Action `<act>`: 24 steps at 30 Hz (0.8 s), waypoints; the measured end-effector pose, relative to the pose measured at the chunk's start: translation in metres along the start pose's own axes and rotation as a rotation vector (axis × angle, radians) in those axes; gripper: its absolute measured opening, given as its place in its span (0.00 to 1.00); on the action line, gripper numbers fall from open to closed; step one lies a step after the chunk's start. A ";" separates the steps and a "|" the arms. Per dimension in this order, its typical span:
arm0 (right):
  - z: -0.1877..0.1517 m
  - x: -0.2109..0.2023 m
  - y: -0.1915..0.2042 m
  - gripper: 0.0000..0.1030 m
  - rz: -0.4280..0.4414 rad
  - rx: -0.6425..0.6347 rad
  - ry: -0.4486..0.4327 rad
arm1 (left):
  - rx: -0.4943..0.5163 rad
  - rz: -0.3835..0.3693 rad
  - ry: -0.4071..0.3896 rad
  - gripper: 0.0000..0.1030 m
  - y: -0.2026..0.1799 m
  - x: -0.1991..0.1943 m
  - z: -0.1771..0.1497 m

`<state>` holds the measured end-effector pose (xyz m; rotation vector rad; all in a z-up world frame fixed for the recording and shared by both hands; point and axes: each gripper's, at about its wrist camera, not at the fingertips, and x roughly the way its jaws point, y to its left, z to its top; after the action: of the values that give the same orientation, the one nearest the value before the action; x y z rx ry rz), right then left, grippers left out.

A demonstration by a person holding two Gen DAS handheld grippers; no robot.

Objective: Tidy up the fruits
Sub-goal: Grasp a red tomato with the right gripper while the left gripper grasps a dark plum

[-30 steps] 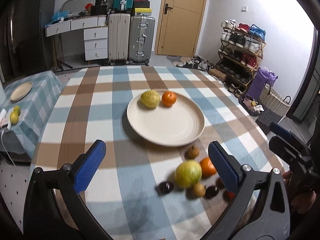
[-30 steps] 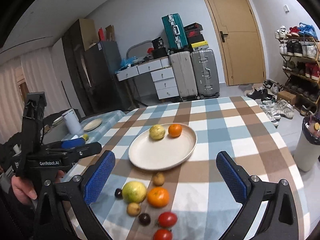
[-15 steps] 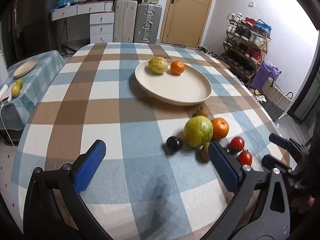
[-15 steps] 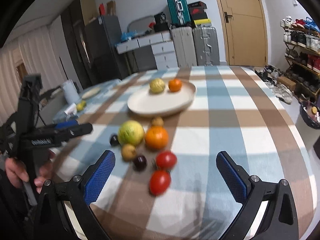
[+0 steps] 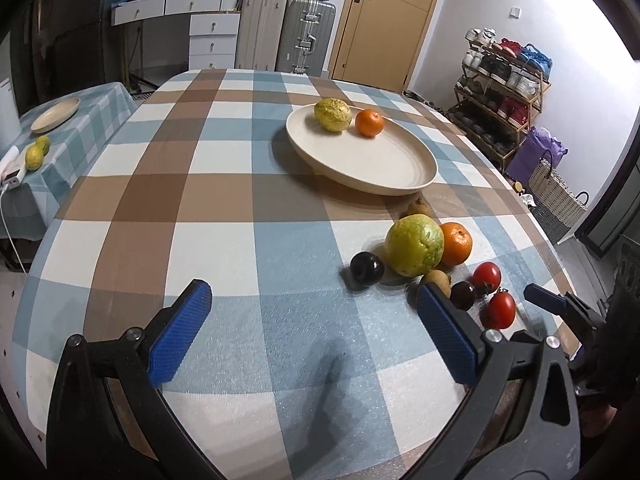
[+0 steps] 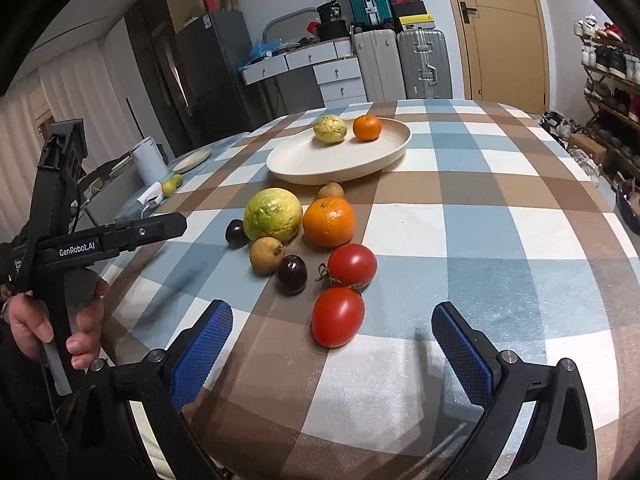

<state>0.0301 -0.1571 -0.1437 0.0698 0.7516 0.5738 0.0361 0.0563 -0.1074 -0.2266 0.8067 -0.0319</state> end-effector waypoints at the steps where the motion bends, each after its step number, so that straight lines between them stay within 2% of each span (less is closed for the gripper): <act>1: 0.000 0.001 0.001 0.94 0.003 -0.003 0.001 | -0.002 -0.002 0.001 0.99 0.001 0.001 0.000; 4: -0.001 0.006 0.002 0.79 0.005 -0.010 0.020 | -0.003 -0.005 0.004 0.99 0.002 0.003 -0.001; 6: -0.001 0.008 0.003 0.74 0.002 -0.009 0.026 | -0.002 -0.008 0.004 0.99 0.002 0.004 -0.002; 13: -0.002 0.013 0.002 0.33 -0.010 -0.002 0.039 | -0.001 -0.009 0.008 0.99 0.002 0.005 -0.003; 14: -0.002 0.013 0.000 0.30 -0.008 0.009 0.041 | -0.003 -0.009 0.011 0.99 0.002 0.006 -0.003; 18: -0.003 0.011 -0.006 0.28 -0.015 0.042 0.028 | -0.004 -0.007 0.014 0.99 0.004 0.009 -0.003; 24: 0.001 -0.005 -0.021 0.28 -0.023 0.114 -0.056 | -0.010 -0.022 0.024 0.99 0.007 0.014 0.000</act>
<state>0.0373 -0.1768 -0.1456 0.1818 0.7290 0.5049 0.0454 0.0617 -0.1190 -0.2454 0.8281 -0.0514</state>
